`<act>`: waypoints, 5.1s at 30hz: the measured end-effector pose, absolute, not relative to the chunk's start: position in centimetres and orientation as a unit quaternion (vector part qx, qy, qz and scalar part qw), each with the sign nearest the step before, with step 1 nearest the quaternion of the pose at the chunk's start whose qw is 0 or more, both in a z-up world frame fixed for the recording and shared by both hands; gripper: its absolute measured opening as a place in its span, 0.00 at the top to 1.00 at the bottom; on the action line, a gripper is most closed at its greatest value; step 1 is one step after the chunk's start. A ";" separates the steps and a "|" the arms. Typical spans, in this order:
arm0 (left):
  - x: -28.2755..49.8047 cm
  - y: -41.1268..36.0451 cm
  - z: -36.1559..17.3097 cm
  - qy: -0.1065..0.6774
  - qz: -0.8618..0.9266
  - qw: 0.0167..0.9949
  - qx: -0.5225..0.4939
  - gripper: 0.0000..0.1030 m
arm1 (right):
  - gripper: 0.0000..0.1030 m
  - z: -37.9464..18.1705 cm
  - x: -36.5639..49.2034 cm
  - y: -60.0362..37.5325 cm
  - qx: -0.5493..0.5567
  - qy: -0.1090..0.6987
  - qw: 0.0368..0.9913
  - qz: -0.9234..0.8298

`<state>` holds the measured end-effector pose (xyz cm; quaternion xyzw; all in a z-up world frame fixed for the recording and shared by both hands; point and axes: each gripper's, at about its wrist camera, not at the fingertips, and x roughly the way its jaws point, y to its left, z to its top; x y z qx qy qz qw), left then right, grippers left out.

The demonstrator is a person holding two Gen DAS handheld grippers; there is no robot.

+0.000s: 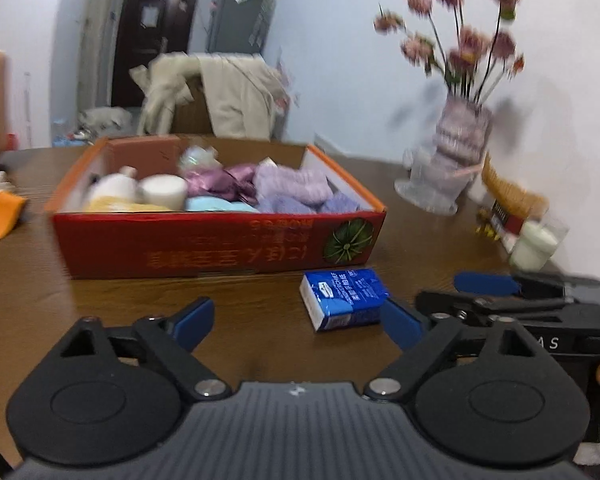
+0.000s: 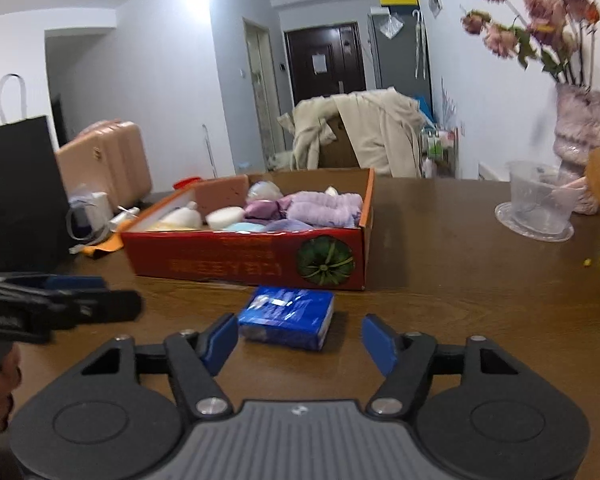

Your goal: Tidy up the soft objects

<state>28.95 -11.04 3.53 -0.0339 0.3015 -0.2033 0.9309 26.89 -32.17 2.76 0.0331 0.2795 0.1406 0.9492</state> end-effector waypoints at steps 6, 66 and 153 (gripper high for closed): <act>35.6 -12.8 0.3 0.362 -0.240 0.897 -0.076 0.57 | 0.60 0.5 33.0 -31.8 0.041 0.317 0.936 0.146; 46.6 -0.3 7.5 0.353 -0.164 0.915 -0.102 0.78 | 0.81 8.0 47.1 -18.7 0.058 0.339 0.919 0.194; 1.0 -0.6 4.5 0.126 -0.031 0.991 0.015 0.00 | 0.06 4.2 1.9 -23.4 0.007 0.189 0.979 0.079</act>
